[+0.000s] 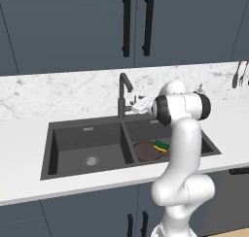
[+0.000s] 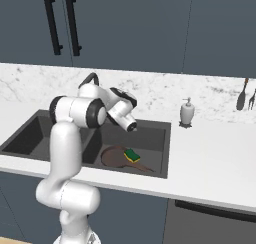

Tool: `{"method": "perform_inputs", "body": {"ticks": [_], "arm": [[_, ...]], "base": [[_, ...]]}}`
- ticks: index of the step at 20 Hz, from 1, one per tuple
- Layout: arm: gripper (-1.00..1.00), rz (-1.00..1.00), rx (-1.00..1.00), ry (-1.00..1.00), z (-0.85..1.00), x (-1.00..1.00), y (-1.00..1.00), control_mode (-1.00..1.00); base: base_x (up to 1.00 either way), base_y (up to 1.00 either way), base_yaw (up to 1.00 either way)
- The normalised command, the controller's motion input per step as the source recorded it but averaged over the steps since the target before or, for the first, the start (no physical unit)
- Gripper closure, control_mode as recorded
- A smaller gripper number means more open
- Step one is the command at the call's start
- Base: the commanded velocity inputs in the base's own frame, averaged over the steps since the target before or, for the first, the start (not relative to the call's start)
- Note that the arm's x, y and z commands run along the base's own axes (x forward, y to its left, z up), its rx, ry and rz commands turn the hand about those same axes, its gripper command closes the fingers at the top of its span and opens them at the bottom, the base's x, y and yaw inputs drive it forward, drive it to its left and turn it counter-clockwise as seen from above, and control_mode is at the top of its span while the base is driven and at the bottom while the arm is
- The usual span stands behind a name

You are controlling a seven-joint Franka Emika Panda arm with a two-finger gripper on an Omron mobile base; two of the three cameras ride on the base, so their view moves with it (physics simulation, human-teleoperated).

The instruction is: Pick the pan and sponge and place them into the sink. Then turn on the water.

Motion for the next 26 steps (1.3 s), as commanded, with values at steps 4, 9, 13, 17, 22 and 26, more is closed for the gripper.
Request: {"method": "perform_inputs", "body": {"ticks": [4, 9, 13, 17, 22, 26], "arm": [[-1.0, 0.0, 0.0, 0.0, -0.16, 0.35, 0.0, -1.0], [-1.0, 0.0, 0.0, 0.0, -0.15, 0.44, 0.0, -1.0], [-1.0, 0.0, 0.0, 0.0, -0.11, 0.44, 0.0, -1.0], [-1.0, 0.0, 0.0, 0.0, -0.11, 0.35, 0.0, -1.0], [-1.0, 0.0, 0.0, 0.0, -0.18, 0.32, 0.0, -1.0], [1.0, 0.0, 0.0, 0.0, -0.14, 0.19, 0.0, -1.0]], "base": [[0.0, 0.0, 0.0], [0.0, 0.0, 0.0], [0.0, 0.0, 0.0], [0.0, 0.0, 0.0], [0.0, 0.0, 0.0], [0.0, 0.0, 0.0]]}}
